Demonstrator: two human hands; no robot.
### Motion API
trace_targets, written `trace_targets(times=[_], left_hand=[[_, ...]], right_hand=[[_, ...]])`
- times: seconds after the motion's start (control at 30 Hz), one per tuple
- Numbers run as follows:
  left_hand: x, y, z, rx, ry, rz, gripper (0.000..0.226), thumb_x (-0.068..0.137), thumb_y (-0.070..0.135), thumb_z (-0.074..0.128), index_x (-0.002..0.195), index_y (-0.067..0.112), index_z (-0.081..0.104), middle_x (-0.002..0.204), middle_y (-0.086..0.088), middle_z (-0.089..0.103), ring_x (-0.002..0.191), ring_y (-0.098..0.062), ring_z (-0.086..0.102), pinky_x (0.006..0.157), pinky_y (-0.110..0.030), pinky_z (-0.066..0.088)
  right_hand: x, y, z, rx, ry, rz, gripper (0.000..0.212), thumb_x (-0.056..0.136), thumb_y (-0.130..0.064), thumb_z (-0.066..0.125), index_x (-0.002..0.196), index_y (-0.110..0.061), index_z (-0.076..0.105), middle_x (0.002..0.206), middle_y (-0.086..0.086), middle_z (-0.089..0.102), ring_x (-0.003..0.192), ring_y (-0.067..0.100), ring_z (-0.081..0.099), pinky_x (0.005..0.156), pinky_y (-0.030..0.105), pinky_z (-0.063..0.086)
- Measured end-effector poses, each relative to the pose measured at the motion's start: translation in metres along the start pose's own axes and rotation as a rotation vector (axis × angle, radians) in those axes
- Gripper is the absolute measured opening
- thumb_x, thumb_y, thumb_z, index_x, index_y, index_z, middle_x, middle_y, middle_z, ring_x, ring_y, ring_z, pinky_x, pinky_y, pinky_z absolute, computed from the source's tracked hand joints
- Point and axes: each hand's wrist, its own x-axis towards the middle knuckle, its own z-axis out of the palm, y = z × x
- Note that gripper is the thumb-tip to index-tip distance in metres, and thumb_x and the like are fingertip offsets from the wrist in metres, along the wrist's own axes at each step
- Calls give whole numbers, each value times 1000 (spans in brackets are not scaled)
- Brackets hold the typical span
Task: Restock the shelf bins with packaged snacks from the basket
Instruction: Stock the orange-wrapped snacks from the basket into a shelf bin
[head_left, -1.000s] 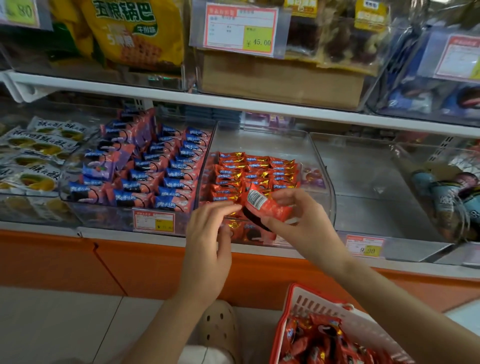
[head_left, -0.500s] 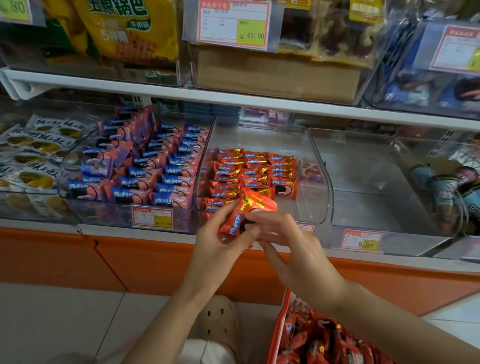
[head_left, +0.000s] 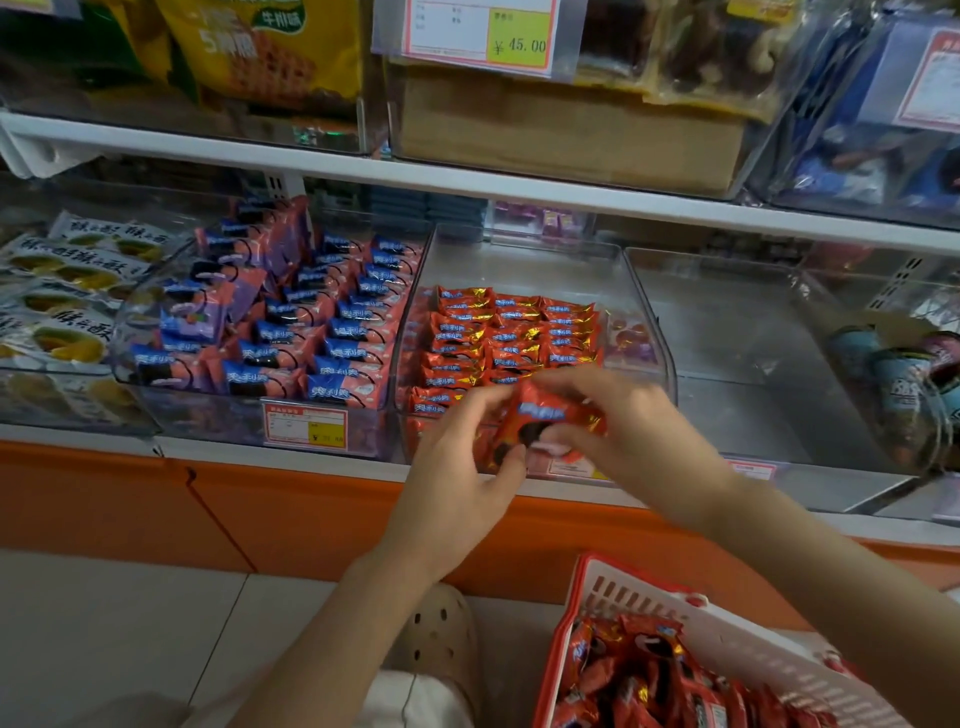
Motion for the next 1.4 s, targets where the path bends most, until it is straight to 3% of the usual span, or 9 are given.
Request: trace_targets(times=[0.1,0.27,0.57,0.73,0.93,1.07,1.2,1.3,1.4], left_hand=[[1,-21,4,400,8,74,49,89,38,48,135,22,48,136,8,46,131,-11,33,113,-30,17],[-3,-44,11,693,55,134,43,82,33,53,121,15,60,115,-3,59,114,-25,55,105,-42,24],[-3,-53,16,701,119,237,49,77,21,73,123,17,55,115,-3,59,113,-23,56,107,-47,26],[-3,-52,17,688,124,237,45,78,24,68,121,16,58,115,-2,59,114,-22,56,107,-47,31],[-4,-54,18,714,128,228,51,75,22,75,122,16,58,116,-3,60,116,-23,56,107,-49,32],[-3,-56,21,723,156,237,54,72,21,79,121,15,59,116,-4,62,115,-25,58,104,-52,35],[-2,-59,23,759,196,256,55,68,21,81,119,15,60,113,-5,63,113,-26,59,104,-52,31],[-2,-60,25,782,194,245,57,66,21,83,119,16,61,114,-5,63,112,-27,60,103,-53,30],[-2,-59,26,785,192,235,59,64,21,84,119,16,62,115,-5,64,113,-27,60,102,-53,32]], right_hand=[[19,19,-11,-85,125,119,44,87,-20,66,129,-15,54,126,3,58,107,9,52,93,24,44],[68,66,4,-404,-35,280,37,87,-17,67,123,-16,57,122,9,61,106,27,61,88,37,51],[114,94,41,-693,-221,293,34,90,-10,60,123,-17,55,120,9,60,111,26,58,89,36,51],[115,100,47,-770,-182,353,39,86,-15,67,123,-17,56,124,9,55,116,29,54,88,38,50],[115,98,50,-901,-219,376,41,89,-18,63,126,-11,47,111,8,62,100,25,63,75,32,50],[110,98,49,-954,-219,300,55,89,-23,62,135,-9,36,119,11,59,109,27,59,84,35,49],[104,97,45,-941,-238,263,55,89,-21,61,139,-16,38,141,14,39,131,33,40,96,42,45],[99,93,42,-956,-224,251,48,91,-13,55,136,-12,38,134,14,47,120,31,51,90,39,48],[95,90,42,-985,-240,217,40,94,-9,47,133,-9,41,127,11,55,119,28,53,101,38,39]])
